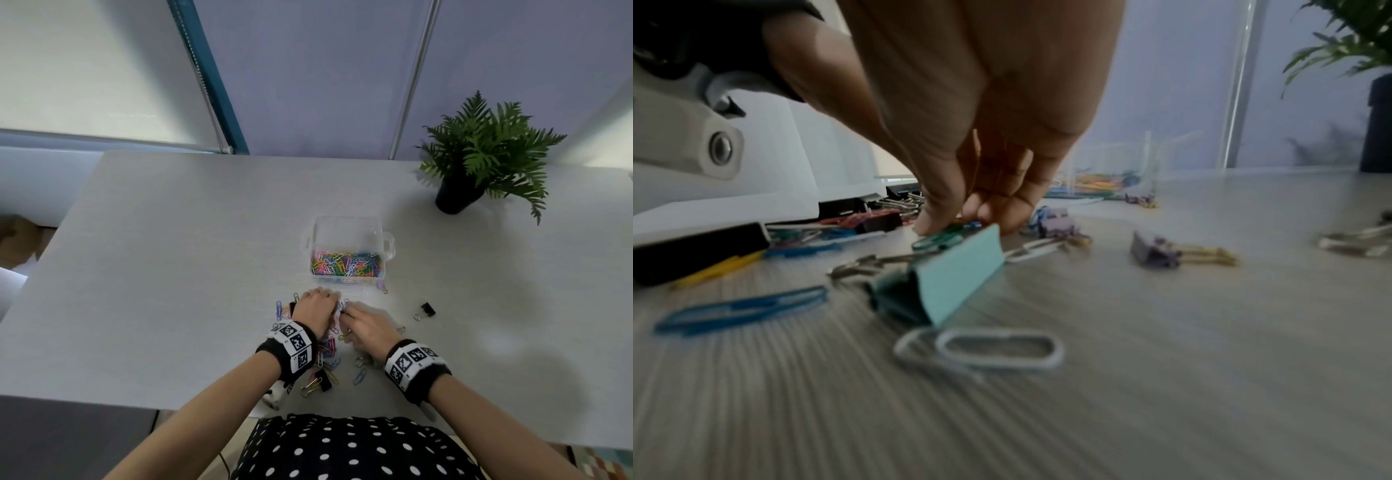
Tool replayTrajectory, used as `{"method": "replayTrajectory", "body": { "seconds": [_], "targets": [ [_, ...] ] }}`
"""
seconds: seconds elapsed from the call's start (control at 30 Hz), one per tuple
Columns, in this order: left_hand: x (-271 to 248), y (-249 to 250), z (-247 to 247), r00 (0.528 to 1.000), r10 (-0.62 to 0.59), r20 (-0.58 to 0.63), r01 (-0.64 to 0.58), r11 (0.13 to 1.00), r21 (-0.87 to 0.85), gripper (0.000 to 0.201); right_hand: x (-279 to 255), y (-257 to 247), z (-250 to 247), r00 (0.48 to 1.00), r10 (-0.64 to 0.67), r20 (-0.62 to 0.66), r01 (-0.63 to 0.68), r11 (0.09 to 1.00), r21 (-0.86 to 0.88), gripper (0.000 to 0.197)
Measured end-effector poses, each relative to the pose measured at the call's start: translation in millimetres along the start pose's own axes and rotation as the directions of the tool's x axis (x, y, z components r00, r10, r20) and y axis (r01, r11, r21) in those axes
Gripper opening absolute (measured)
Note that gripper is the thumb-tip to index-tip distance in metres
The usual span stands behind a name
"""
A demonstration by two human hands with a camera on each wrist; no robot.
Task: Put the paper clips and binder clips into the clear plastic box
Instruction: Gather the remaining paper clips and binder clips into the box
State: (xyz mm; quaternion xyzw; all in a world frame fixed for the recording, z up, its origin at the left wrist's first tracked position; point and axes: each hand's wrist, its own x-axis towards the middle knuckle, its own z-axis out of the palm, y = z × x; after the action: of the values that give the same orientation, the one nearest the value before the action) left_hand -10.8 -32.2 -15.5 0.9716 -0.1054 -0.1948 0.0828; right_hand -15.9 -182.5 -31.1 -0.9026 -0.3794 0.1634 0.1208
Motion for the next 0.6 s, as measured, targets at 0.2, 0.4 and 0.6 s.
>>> {"method": "replayTrajectory", "body": {
  "seconds": [0.2, 0.4, 0.6],
  "targets": [
    [-2, 4, 5, 0.977, 0.21, 0.045, -0.215, 0.953, 0.213, 0.034, -10, 14, -6, 0.998, 0.07, -0.005, -0.07, 0.996, 0.051, 0.018],
    [-3, 2, 2, 0.954, 0.282, 0.102, -0.298, 0.928, 0.223, 0.038, -11, 23, -8, 0.996, 0.078, 0.045, -0.08, 0.996, 0.034, 0.012],
    [3, -8, -6, 0.965, 0.245, 0.09, -0.235, 0.966, -0.108, 0.024, -10, 19, -5, 1.0, -0.026, 0.015, 0.027, 0.999, -0.045, 0.026]
  ]
}}
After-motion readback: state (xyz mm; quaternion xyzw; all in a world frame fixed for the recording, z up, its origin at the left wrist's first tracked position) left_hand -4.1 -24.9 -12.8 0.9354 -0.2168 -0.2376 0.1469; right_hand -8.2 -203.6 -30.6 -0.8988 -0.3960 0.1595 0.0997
